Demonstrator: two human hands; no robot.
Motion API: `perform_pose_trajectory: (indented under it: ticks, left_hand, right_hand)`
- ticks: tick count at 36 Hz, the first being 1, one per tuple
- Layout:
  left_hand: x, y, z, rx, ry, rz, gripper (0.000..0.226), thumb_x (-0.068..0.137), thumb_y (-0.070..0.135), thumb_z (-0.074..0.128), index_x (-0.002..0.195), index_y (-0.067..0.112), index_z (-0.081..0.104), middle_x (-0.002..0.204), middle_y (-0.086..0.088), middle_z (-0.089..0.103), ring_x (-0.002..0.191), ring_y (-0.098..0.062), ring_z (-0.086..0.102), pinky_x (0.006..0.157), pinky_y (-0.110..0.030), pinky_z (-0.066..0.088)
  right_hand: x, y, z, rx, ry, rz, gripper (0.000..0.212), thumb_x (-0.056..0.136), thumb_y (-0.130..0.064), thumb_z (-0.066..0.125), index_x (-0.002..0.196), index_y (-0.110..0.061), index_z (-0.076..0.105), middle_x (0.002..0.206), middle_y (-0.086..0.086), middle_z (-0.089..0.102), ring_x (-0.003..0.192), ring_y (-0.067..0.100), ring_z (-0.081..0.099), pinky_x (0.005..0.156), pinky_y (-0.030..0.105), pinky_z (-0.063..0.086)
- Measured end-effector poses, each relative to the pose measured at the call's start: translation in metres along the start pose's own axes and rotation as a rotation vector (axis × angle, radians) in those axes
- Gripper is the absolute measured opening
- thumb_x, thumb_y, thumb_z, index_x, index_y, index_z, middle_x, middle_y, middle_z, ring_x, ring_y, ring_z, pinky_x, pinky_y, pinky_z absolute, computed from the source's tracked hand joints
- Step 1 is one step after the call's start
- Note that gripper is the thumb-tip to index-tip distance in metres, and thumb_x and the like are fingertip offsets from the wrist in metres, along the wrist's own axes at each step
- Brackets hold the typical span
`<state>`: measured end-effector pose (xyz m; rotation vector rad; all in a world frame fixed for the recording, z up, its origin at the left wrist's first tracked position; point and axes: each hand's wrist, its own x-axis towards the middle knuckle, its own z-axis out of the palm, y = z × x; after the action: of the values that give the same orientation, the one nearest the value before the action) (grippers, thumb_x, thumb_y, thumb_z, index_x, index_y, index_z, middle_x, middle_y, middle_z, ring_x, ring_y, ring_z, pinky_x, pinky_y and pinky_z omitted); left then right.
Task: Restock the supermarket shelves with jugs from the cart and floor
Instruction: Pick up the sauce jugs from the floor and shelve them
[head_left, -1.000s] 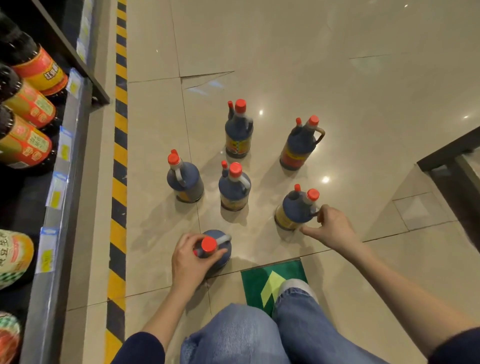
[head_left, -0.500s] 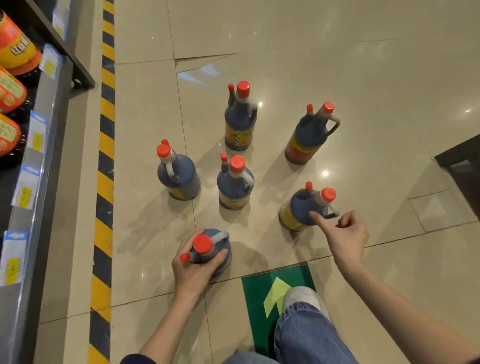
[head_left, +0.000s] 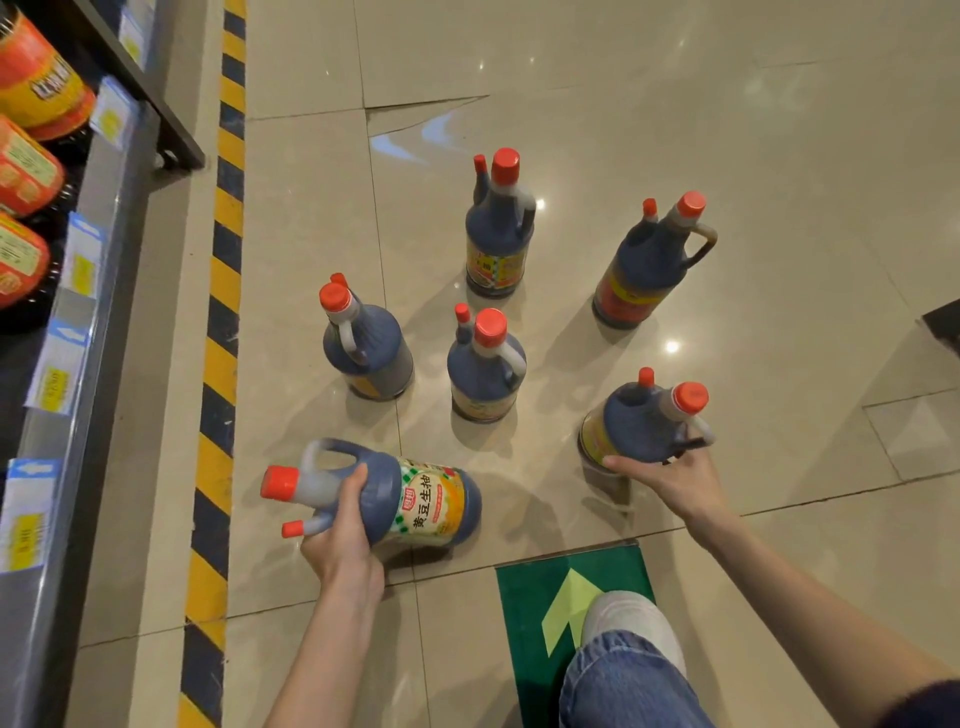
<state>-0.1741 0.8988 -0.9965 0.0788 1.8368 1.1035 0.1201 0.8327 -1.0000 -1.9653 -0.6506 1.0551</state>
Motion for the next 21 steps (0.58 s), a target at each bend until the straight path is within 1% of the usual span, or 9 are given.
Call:
perform_pose_trajectory:
  ticks: [2,3,5,8,10,13,17,19,21]
  left_hand:
    - [0.001,-0.005,-0.003,-0.033,0.002,-0.055,0.028,0.067,0.025,0.081,0.082,0.015,0.058,0.09,-0.003,0.067,0.083,-0.021,0.066,0.077,-0.035,0.054]
    - [0.001,-0.008,-0.005,-0.042,-0.004,-0.072,0.028,0.068,0.025,0.08,0.085,0.015,0.06,0.091,-0.004,0.068,0.083,-0.022,0.068,0.074,-0.035,0.055]
    - [0.001,-0.013,-0.01,-0.044,-0.005,-0.098,0.026,0.07,0.025,0.078,0.088,0.016,0.061,0.094,-0.006,0.07,0.084,-0.024,0.069,0.07,-0.036,0.055]
    - [-0.001,-0.017,-0.015,-0.039,-0.007,-0.16,0.028,0.071,0.025,0.077,0.092,0.014,0.062,0.099,-0.009,0.07,0.089,-0.028,0.069,0.082,-0.046,0.055]
    - [-0.004,-0.016,-0.017,-0.042,-0.01,-0.191,0.036,0.073,0.024,0.076,0.103,0.009,0.062,0.098,-0.01,0.07,0.088,-0.028,0.068,0.087,-0.048,0.053]
    - [-0.007,-0.014,-0.019,-0.042,-0.011,-0.198,0.042,0.074,0.026,0.075,0.11,0.008,0.062,0.1,-0.011,0.07,0.086,-0.027,0.068,0.086,-0.048,0.053]
    - [-0.011,-0.01,-0.021,-0.03,-0.01,-0.201,0.042,0.076,0.03,0.071,0.112,0.009,0.063,0.1,-0.01,0.069,0.082,-0.024,0.067,0.078,-0.04,0.054]
    - [-0.014,-0.005,-0.024,-0.026,-0.008,-0.203,0.045,0.076,0.034,0.071,0.114,0.011,0.063,0.103,-0.009,0.069,0.086,-0.024,0.067,0.08,-0.041,0.054]
    - [-0.018,0.001,-0.027,-0.023,-0.011,-0.198,0.048,0.074,0.038,0.071,0.114,0.012,0.064,0.106,-0.008,0.069,0.091,-0.025,0.067,0.084,-0.043,0.053]
  right_hand:
    - [0.003,0.001,0.006,-0.01,0.061,0.002,0.077,0.054,-0.015,0.091,0.118,-0.02,0.05,0.117,-0.001,0.059,0.109,0.016,0.056,0.085,0.026,0.05]
    - [0.004,0.002,0.009,-0.014,0.096,-0.005,0.075,0.054,-0.016,0.091,0.116,-0.021,0.05,0.115,-0.001,0.059,0.109,0.017,0.056,0.088,0.03,0.049]
    - [0.005,0.002,0.018,-0.024,0.168,-0.012,0.072,0.055,-0.016,0.091,0.114,-0.019,0.049,0.111,-0.001,0.058,0.107,0.018,0.056,0.09,0.033,0.048]
    - [0.003,0.001,0.03,-0.005,0.285,-0.037,0.069,0.056,-0.017,0.091,0.114,-0.015,0.053,0.106,-0.002,0.06,0.101,0.016,0.058,0.089,0.034,0.05]
    - [0.003,0.0,0.038,0.017,0.343,-0.033,0.067,0.055,-0.017,0.091,0.111,-0.013,0.055,0.103,-0.003,0.062,0.096,0.014,0.061,0.09,0.035,0.051]
    - [0.007,-0.003,0.045,0.031,0.376,0.003,0.079,0.049,-0.028,0.091,0.117,-0.014,0.053,0.106,-0.003,0.062,0.096,0.014,0.06,0.091,0.036,0.052]
    - [0.012,-0.014,0.045,0.063,0.396,0.077,0.09,0.042,-0.044,0.085,0.121,-0.022,0.048,0.11,-0.006,0.06,0.101,0.016,0.059,0.092,0.04,0.052]
    - [0.01,-0.023,0.045,0.143,0.435,0.149,0.092,0.046,-0.046,0.085,0.125,-0.023,0.046,0.12,-0.004,0.059,0.109,0.019,0.059,0.095,0.041,0.05]
    - [0.005,-0.032,0.045,0.258,0.458,0.243,0.089,0.056,-0.037,0.087,0.131,-0.02,0.043,0.128,-0.001,0.056,0.112,0.019,0.057,0.099,0.042,0.048]
